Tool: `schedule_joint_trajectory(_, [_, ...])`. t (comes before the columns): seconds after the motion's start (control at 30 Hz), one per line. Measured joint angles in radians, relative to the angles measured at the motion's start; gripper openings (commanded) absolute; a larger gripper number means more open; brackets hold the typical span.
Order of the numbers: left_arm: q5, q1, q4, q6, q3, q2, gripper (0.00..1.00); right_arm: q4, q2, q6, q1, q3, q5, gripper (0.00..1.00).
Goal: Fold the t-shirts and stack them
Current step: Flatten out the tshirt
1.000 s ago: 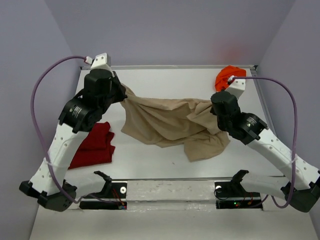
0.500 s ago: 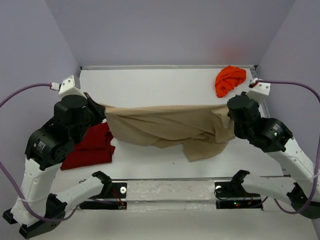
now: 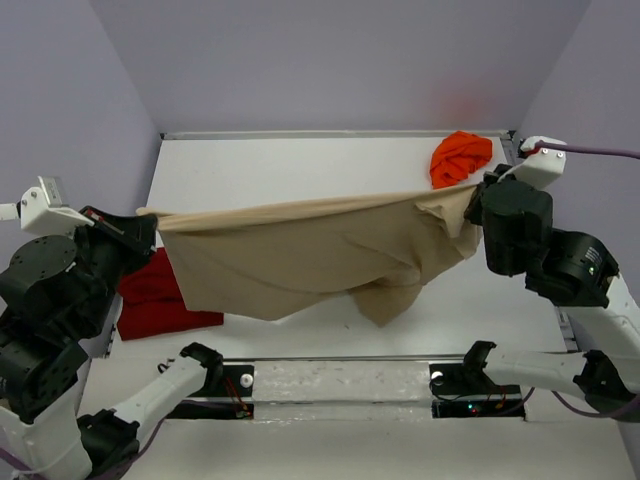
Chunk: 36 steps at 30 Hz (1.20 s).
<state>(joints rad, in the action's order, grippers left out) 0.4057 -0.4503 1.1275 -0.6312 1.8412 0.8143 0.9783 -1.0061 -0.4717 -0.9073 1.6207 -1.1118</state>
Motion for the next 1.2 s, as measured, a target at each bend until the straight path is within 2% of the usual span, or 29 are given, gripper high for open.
schedule_joint_trajectory(0.2, [-0.021,0.055,0.015,0.047,0.016,0.039,0.0,-0.084,-0.051,0.121,-0.042,-0.009,-0.071,0.0])
schedule_joint_trajectory(0.37, [-0.021,0.066,0.013,0.082,0.018,0.078,0.0,-0.443,-0.043,0.462,-0.104,-0.151,-0.172,0.0])
schedule_joint_trajectory(0.47, [-0.037,0.066,-0.017,0.098,-0.005,0.101,0.0,-0.578,-0.067,0.582,-0.104,-0.171,-0.185,0.0])
schedule_joint_trajectory(0.57, [-0.044,0.066,-0.064,0.112,-0.071,0.142,0.0,-0.652,-0.099,0.631,-0.098,-0.17,-0.186,0.0])
schedule_joint_trajectory(0.63, [-0.043,0.066,-0.085,0.122,-0.094,0.174,0.0,-0.648,-0.109,0.631,-0.079,-0.169,-0.17,0.0])
schedule_joint_trajectory(0.7, [-0.04,0.066,-0.113,0.134,-0.11,0.195,0.0,-0.576,-0.12,0.566,-0.032,-0.135,-0.115,0.0])
schedule_joint_trajectory(0.77, [-0.043,0.066,-0.14,0.142,-0.124,0.225,0.0,-0.492,-0.143,0.465,0.112,-0.077,0.003,0.0])
schedule_joint_trajectory(0.87, [-0.066,0.066,-0.18,0.148,-0.144,0.243,0.0,-0.448,-0.126,0.36,0.317,-0.116,0.167,0.0])
schedule_joint_trajectory(1.2, [-0.072,0.066,-0.271,0.16,-0.242,0.263,0.0,-0.364,-0.202,0.203,0.583,-0.175,0.607,0.0])
